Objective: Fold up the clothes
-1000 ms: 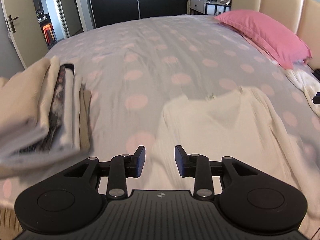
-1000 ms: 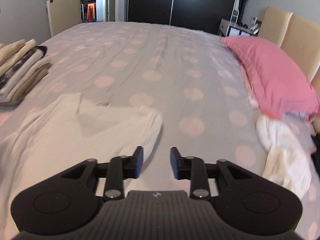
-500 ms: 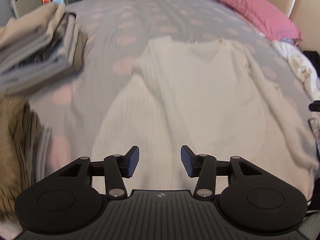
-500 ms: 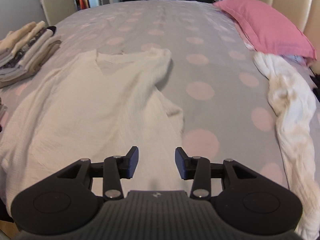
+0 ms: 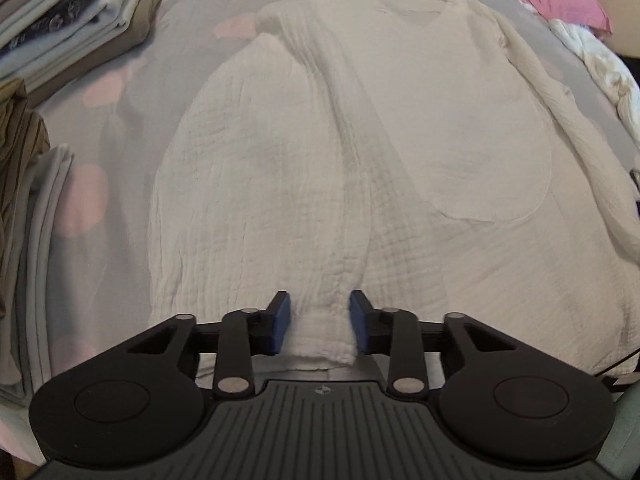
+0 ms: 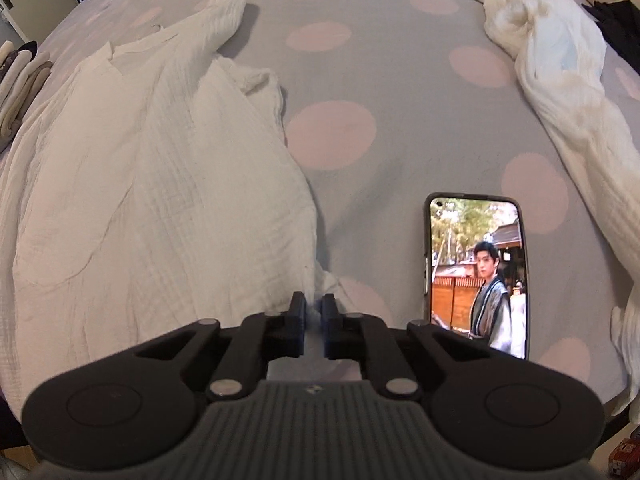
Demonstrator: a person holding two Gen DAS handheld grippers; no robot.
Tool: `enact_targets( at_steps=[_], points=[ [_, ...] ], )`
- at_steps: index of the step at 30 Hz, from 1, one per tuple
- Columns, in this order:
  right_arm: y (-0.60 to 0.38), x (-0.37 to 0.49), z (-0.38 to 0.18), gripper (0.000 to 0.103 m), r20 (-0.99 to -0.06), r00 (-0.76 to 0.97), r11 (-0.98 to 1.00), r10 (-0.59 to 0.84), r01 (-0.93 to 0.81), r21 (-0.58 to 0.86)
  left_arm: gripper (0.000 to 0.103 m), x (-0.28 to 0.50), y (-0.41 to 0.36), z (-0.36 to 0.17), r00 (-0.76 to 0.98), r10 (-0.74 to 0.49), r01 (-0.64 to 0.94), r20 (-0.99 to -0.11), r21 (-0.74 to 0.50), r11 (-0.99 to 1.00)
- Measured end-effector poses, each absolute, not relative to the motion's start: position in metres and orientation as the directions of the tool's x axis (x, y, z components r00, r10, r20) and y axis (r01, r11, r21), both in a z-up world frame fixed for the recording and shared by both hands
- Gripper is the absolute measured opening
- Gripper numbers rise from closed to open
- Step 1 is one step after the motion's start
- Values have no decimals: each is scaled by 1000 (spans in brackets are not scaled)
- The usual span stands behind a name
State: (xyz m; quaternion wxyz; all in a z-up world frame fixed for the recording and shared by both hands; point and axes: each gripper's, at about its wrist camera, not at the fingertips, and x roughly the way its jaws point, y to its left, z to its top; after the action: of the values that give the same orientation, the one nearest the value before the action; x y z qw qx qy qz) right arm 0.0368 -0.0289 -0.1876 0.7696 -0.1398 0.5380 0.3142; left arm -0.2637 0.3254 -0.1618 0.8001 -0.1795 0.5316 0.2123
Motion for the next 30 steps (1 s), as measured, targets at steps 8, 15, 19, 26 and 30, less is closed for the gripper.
enact_targets(
  at_steps=[8,15,19,26,30],
  points=[
    [-46,50,-136,8,-853,361,807,378,-579,113,8,-281,364,-113,440,200,-623,-875,-137,770],
    [-51,92,-84,8,-800,481,818,359,-575,20,7,-293,416,-57,505,290,-704,-813,-193,684],
    [-47,127,-56,8,-773,544,827,325,-560,-47,7,-290,459,-18,487,391,-755,-781,-151,638],
    [-42,198,-21,7,-725,652,849,220,-494,-187,7,-289,534,29,351,553,-852,-756,-14,523],
    [-39,242,-19,7,-714,683,862,155,-446,-240,6,-283,570,26,230,610,-886,-758,97,454]
  ],
)
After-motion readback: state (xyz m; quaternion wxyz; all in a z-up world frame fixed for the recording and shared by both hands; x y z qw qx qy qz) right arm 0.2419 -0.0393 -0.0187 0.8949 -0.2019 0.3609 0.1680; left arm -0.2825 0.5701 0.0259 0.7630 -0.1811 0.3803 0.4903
